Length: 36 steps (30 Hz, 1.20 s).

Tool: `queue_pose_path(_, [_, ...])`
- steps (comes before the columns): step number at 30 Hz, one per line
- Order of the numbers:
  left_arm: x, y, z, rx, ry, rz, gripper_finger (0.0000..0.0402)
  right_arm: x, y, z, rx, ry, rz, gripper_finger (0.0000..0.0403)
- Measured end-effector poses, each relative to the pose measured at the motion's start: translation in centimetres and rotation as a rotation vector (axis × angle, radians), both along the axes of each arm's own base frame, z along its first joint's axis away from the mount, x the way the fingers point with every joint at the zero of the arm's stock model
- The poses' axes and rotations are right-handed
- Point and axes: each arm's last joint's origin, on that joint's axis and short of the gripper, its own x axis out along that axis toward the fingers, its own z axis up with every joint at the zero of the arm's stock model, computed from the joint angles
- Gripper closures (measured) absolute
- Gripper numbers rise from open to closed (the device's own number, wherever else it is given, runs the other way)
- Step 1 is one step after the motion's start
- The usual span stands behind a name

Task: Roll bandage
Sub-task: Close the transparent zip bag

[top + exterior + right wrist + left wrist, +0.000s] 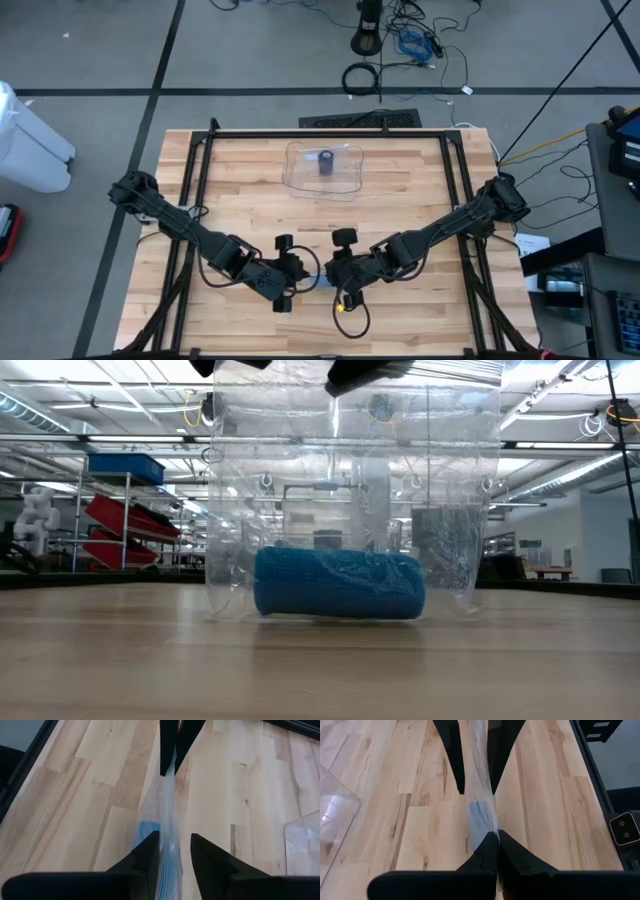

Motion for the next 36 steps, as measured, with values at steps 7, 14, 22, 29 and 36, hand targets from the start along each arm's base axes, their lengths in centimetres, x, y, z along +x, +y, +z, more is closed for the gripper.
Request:
queue_pose_path(7, [-0.01, -0.01, 0.00, 0.000, 0.000, -0.001, 0.0402, 0.06, 0.01, 0.03, 0.004, -0.006, -0.002, 0.0345])
queue_pose_path(14, [0.00, -0.01, 0.00, -0.002, 0.001, -0.002, 0.0402, 0.06, -0.07, 0.04, -0.026, -0.014, -0.017, 0.0401])
queue_pose_path(22, [0.00, -0.02, 0.00, -0.005, 0.002, -0.004, 0.0402, -0.20, 0.17, -0.07, -0.020, 0.002, -0.019, 0.0402])
queue_pose_path(29, [-0.02, -0.05, -0.01, -0.006, 0.004, -0.007, 0.0402, -0.13, 0.50, 0.04, -0.001, -0.005, 0.030, 0.0393])
queue_pose_path(36, [-0.02, -0.04, -0.01, -0.022, 0.004, 0.007, 0.0402, 0.19, 0.67, 0.38, -0.004, -0.053, 0.051, 0.0327])
